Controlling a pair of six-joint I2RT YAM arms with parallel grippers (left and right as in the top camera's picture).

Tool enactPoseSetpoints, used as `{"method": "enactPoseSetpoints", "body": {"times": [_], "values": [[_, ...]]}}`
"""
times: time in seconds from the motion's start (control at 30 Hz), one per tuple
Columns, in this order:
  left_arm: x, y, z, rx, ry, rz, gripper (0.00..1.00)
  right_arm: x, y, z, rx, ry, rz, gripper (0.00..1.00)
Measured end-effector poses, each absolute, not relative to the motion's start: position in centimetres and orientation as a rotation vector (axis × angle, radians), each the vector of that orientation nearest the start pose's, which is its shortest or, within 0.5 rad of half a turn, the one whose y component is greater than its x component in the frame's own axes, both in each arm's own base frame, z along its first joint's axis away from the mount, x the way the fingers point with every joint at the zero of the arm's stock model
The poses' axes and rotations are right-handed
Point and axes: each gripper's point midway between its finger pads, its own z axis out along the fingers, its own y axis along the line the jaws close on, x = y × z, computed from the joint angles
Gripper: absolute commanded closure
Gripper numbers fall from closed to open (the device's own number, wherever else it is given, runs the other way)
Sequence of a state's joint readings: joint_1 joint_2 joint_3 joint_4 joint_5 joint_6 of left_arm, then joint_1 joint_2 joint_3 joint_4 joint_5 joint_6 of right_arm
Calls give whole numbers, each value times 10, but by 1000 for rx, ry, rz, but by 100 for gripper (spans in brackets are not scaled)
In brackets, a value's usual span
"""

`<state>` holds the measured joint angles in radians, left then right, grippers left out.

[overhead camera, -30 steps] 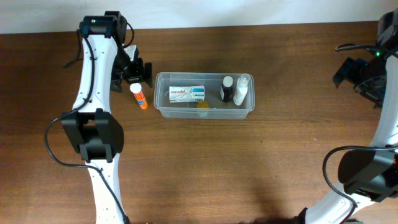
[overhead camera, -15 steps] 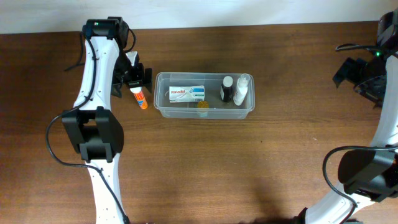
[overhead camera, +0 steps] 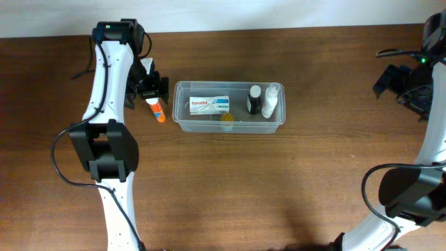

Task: Pack container
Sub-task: 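Lower the left gripper around the orange tube and close on it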

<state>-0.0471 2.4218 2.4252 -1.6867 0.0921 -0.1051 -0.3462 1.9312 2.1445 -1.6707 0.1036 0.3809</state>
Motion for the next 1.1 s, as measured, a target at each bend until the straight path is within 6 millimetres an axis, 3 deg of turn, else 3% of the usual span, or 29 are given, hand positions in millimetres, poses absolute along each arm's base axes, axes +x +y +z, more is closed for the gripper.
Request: {"method": "enactPoseSetpoints", "body": {"times": [0.17,0.37,0.7,1.1], "values": [[435,-36,105,-96,3256,-136,11,340,-141,228,1084,2822,-154,2],[435,-36,105,-88,3256,-129,33,340,-141,228,1083,2822,-154,2],[435,-33,104,-83,3255,-101,34,340,-141,228,1083,2822,-154,1],[446,-32,103,-78,3210,-98,45,340,-141,228,1082,2822,-154,1]]}}
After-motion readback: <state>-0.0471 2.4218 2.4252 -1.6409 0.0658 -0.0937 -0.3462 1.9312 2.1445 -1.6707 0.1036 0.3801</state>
